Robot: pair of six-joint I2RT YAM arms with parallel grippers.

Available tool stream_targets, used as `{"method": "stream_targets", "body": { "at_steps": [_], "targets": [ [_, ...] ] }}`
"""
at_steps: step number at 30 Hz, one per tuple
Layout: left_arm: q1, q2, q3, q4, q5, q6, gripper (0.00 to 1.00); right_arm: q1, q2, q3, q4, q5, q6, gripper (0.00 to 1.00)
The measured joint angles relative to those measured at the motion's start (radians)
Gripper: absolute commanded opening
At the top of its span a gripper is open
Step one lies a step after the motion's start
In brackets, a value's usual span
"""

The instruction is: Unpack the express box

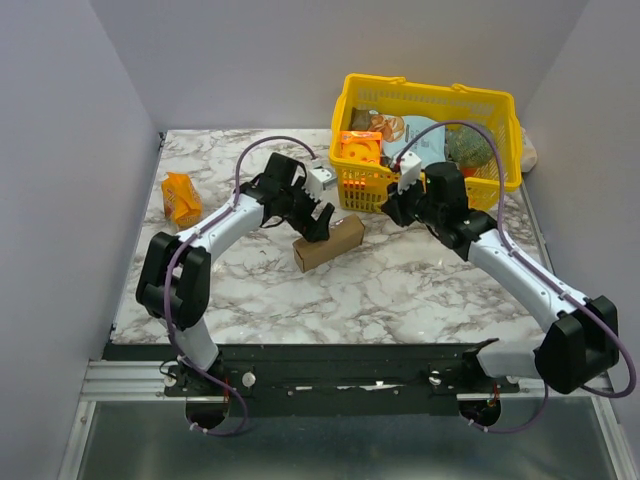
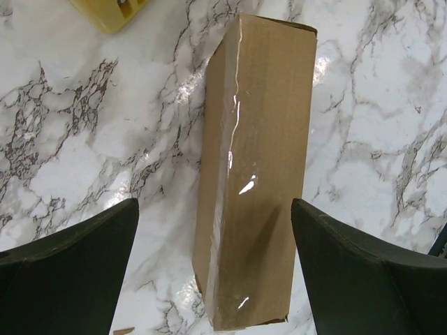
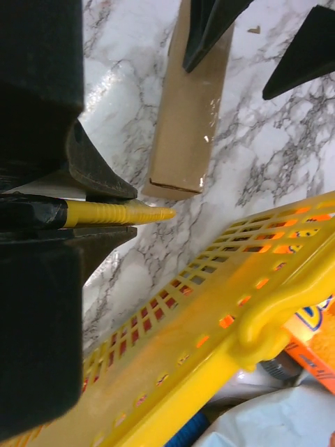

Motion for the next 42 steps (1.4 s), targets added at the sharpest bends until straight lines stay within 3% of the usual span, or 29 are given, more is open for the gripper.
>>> {"method": "stream_targets", "body": {
  "at_steps": [12, 30, 42],
  "targets": [
    [0.010, 0.061, 0.003, 0.009, 0.054, -0.065, 0.97, 0.097, 0.133, 0.002, 0.138, 0.114, 0.007, 0.00],
    [0.038, 0.087, -0.011, 0.028, 0.140, -0.142, 0.95, 0.127, 0.170, 0.052, 0.142, 0.153, 0.041, 0.00],
    [0.041, 0.091, -0.036, 0.061, 0.164, -0.221, 0.94, 0.135, 0.169, 0.066, 0.062, 0.261, 0.131, 0.00]
  ]
}}
